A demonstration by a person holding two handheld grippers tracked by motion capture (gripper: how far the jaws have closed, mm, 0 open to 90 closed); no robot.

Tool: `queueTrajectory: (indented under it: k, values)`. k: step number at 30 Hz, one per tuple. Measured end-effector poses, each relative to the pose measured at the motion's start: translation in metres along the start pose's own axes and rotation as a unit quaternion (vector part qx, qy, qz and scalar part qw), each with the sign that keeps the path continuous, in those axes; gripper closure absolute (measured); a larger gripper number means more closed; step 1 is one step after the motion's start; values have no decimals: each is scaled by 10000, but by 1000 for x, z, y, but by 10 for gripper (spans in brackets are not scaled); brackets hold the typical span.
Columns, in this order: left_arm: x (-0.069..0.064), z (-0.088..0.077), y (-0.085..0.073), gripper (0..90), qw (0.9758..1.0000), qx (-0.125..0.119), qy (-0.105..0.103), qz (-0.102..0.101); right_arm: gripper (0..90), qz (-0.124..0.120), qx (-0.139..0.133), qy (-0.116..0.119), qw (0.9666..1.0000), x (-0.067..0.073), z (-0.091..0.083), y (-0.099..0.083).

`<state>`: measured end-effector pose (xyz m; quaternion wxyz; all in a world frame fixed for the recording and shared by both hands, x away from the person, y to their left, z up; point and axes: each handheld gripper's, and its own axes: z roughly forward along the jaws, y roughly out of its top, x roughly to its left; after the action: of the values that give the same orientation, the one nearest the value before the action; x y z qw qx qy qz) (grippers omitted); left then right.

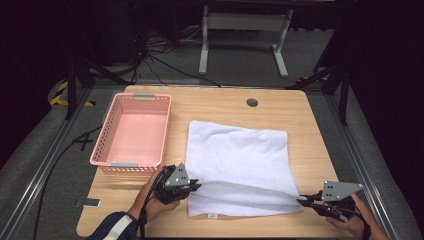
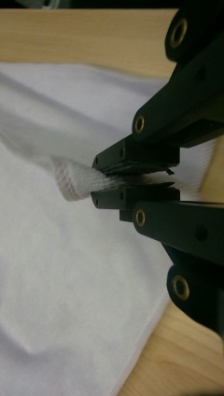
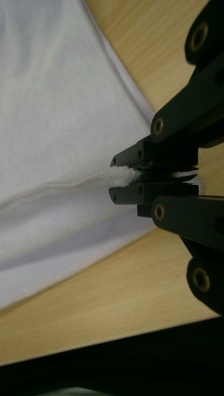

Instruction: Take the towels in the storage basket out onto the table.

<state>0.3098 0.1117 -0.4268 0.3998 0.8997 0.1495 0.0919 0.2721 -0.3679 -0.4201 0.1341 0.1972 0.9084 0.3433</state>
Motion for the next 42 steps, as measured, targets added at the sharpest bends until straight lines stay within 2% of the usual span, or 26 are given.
queueTrajectory:
  k: [2, 3, 4, 7, 8, 9, 10, 11, 12, 15, 17, 19, 21, 23, 24, 26, 27, 29, 32, 33, 36, 37, 38, 39, 40, 42]
  values:
    - [-7, -2, -6, 816, 9999, 40, -94, 56, 798, -68, 172, 151, 9997, 4, 2, -9]
    - [-19, -2, -15, 779, 9990, 416, -28, 146, 743, -105, 294, 105, 9995, 5, 2, -13]
    - [-23, -3, -18, 742, 9982, 574, -36, 187, 705, -72, 327, 118, 9994, 6, 2, -15]
    - [-30, -5, -25, 598, 9978, 662, 71, 67, 637, 55, 379, 23, 9993, 5, -1, -19]
    - [-31, -10, -27, 598, 9981, 610, 81, -90, 608, 140, 349, -46, 9993, 5, -4, -20]
    - [-31, -14, -27, 511, 9983, 531, 158, -202, 548, 250, 132, -76, 9996, 3, -11, -22]
    - [-28, -19, -24, 451, 9983, 186, 222, -509, 508, 471, -105, -227, 9986, 0, -19, -20]
    - [-28, -19, -24, 428, 9983, 186, 222, -509, 508, 471, -105, -227, 9986, 0, -19, -20]
    - [-25, -20, -20, 418, 9980, -58, 180, -597, 535, 695, -297, -508, 9958, -5, -22, -11]
    - [-14, -7, -3, 441, 9975, -353, -21, -616, 558, 796, -424, -693, 9935, -16, -11, 11]
    - [-6, 5, 9, 452, 9982, -309, 45, -520, 557, 736, -356, -697, 9942, -24, 2, 28]
    - [3, 17, 14, 489, 9970, -378, -99, -665, 588, 708, -358, -761, 9939, -34, 17, 41]
    - [12, 30, 17, 512, 9981, -118, -82, -607, 587, 678, -157, -849, 9940, -45, 37, 49]
    - [20, 42, 15, 555, 9979, 173, -125, -604, 613, 781, -114, -736, 9942, -54, 54, 48]
    - [20, 42, 15, 602, 9979, 173, -125, -604, 620, 902, -9, -697, 9935, -58, 63, 46]
    - [22, 50, 9, 610, 9971, 295, -243, -653, 627, 860, 108, -591, 9945, -59, 69, 43]
    - [20, 55, 5, 615, 9963, 529, -199, -651, 636, 821, 229, -544, 9949, -59, 72, 40]
    - [17, 55, 0, 599, 9966, 512, -225, -601, 647, 849, 426, -330, 9949, -54, 76, 32]
    - [9, 48, -5, 606, 9964, 632, -238, -506, 658, 961, 324, -199, 9946, -45, 68, 23]
    - [4, 44, -7, 606, 9968, 694, -146, -358, 650, 890, 330, -101, 9954, -38, 64, 20]
    - [-6, 34, -14, 592, 9958, 817, -273, -307, 609, 847, 297, 70, 9959, -14, 55, 12]
    - [-6, 34, -14, 600, 9958, 817, -273, -307, 609, 847, 297, 70, 9959, -14, 55, 12]
    - [-11, 27, -18, 606, 9941, 873, -562, -316, 601, 859, 339, 288, 9953, -2, 48, 8]
    - [-11, 27, -18, 606, 9941, 873, -562, -316, 568, 833, 371, 327, 9953, 1, 46, 8]
    - [-14, 23, -19, 576, 9938, 844, -558, -460, 517, 772, 375, 291, 9959, 4, 43, 8]
    - [-14, 23, -17, 513, 9937, 810, -536, -555, 509, 766, 348, 160, 9963, 4, 40, 8]
